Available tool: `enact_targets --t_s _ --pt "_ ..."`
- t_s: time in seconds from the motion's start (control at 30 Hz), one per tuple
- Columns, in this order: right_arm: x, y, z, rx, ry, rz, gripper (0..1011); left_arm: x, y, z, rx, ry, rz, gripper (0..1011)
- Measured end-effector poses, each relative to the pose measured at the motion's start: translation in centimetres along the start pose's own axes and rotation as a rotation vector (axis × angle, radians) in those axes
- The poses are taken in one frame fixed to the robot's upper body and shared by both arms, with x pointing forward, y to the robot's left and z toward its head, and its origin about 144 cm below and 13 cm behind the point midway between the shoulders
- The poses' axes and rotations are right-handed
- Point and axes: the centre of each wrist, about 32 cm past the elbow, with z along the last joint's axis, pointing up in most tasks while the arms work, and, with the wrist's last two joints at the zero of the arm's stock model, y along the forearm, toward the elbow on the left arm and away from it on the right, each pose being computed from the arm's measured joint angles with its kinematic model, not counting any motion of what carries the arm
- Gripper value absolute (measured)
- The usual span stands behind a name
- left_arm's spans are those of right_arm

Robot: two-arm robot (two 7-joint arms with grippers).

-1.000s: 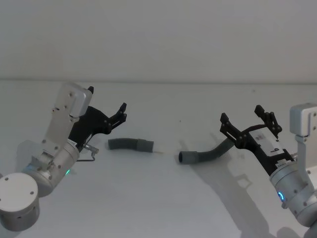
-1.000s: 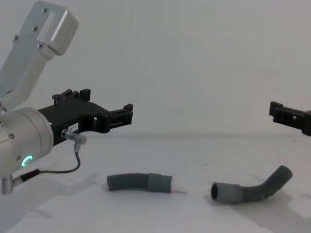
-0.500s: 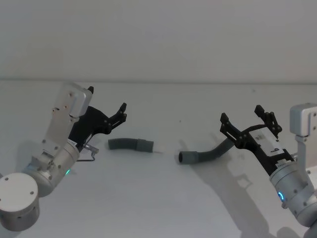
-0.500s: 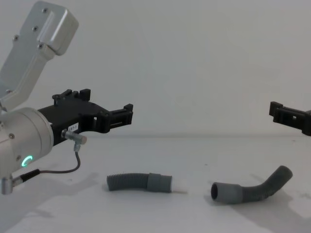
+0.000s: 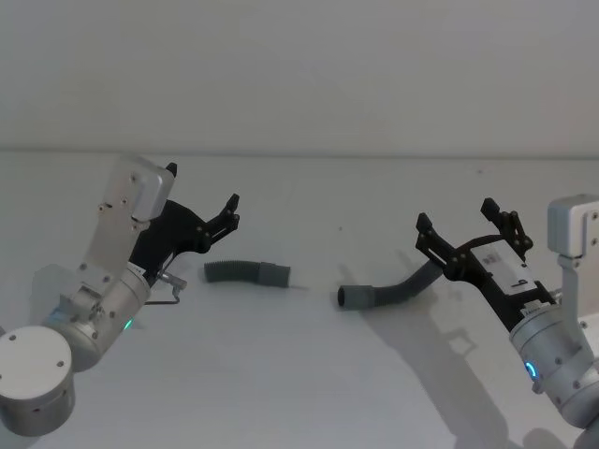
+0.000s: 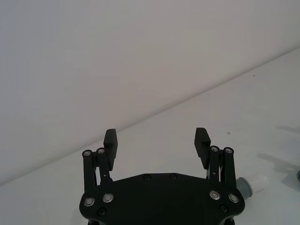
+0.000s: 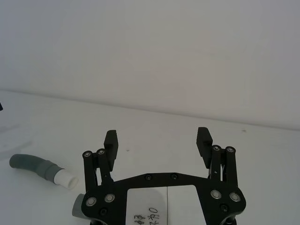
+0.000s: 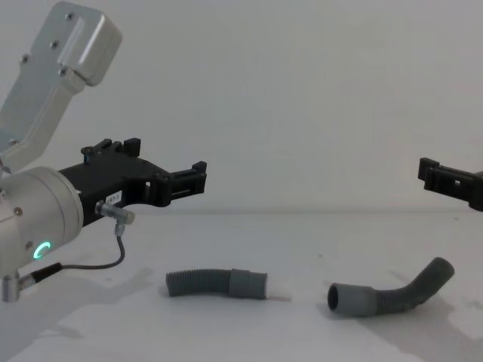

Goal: Use both hands to pick up one end of the pipe from the table, align the ends, and insert them.

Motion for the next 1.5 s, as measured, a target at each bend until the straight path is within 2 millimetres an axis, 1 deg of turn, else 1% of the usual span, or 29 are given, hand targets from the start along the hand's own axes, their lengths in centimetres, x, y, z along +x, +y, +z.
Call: enact_targets --t_s 0.8,1.13,1.5 --pt "0.2 0.1 0.1 0.000 -0.011 0.008 1002 0.2 -0.2 0.1 -0.002 -0.002 -0.009 1001" --pt "1.5 0.9 -0.1 -0.022 -0.091 0.071 1001 0.9 -2.0 -0.1 -0.018 -0.017 -0.095 1001" --pt "4.0 2.5 -0.6 -0.063 -0.216 0.213 1001 2.1 -4.5 -0.5 -0.058 -0.045 -0.247 1001"
